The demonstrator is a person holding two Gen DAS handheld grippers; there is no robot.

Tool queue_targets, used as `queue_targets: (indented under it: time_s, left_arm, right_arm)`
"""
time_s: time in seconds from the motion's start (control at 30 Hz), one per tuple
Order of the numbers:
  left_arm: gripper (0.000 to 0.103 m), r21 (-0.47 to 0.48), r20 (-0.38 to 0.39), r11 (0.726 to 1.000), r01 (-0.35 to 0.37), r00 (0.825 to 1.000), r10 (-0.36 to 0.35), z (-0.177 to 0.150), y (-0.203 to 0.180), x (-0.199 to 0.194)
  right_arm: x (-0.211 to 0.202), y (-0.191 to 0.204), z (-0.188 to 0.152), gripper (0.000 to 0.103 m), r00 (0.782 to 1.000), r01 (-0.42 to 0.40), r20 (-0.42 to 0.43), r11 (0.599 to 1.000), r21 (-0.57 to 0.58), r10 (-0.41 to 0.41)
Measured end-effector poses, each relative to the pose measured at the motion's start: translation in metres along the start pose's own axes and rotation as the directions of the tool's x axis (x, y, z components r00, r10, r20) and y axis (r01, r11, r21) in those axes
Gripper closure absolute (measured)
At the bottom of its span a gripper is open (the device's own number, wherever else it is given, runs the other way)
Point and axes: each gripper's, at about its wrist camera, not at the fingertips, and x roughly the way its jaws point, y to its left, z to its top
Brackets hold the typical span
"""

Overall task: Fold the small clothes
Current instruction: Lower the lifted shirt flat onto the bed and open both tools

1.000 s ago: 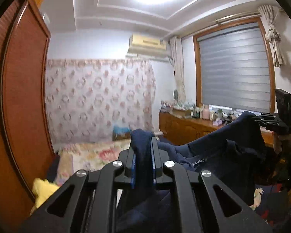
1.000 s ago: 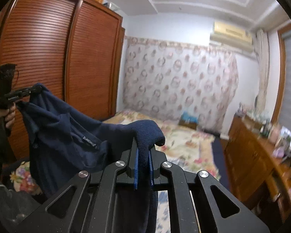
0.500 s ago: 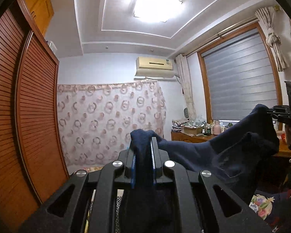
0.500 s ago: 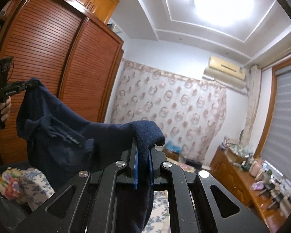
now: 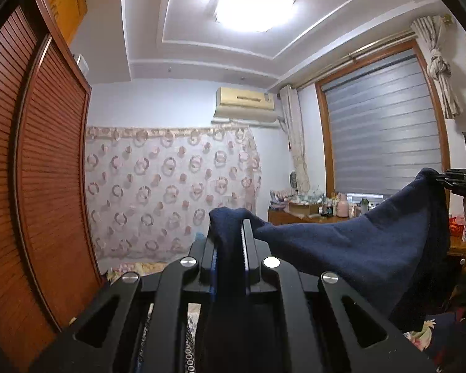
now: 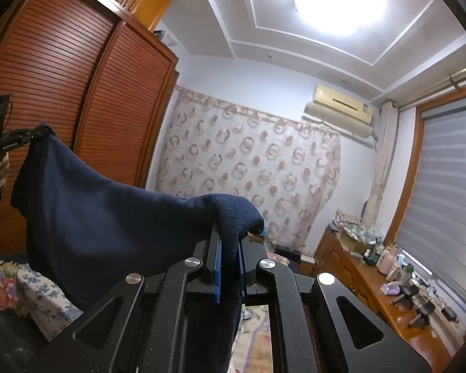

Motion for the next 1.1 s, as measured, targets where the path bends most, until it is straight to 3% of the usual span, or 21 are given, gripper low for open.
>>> queue_targets:
  time_s: [0.13,0.27,0.53,0.67,0.77,1.1]
  left_arm:
    - [0.094,-0.018,-0.088,1.000,-0.009,0.996,0.008,-0.031,0.010,0.052]
    - [0.094,-0.020,-0.185,0.999,-0.025,0.982,0.021,-0.085,0.020,0.121]
    - [0.094,-0.006,-0.387,0.999,-0.048,0.921,0.042,-0.177,0.028,0.244]
    - [0.094,0.004,-0.450,0.998,-0.061,0.891,0.056,-0.195,0.023,0.282]
    - [0.094,0.023,-0.487,0.998,-0.061,0.871,0.065,-0.202,0.017,0.303]
    - [0.092,0.056,-0.580,0.997,-0.051,0.811,0.074,-0.224,0.015,0.344]
  right_arm:
    - [0.044,-0.010,-0.023,0.098,0.997,-0.009,-0.083,1.000,0.020,0.010]
    - [0.116,-0.020,-0.073,0.098,0.981,-0.022,-0.193,0.999,0.044,0.030]
    - [0.262,-0.042,-0.193,0.098,0.926,-0.015,-0.371,0.991,0.130,0.063]
    - [0.323,-0.045,-0.230,0.097,0.885,-0.004,-0.461,0.992,0.130,0.064]
    - [0.352,-0.052,-0.246,0.098,0.868,0.002,-0.491,0.989,0.147,0.071]
    - [0.396,-0.060,-0.277,0.097,0.823,-0.011,-0.554,0.978,0.208,0.127]
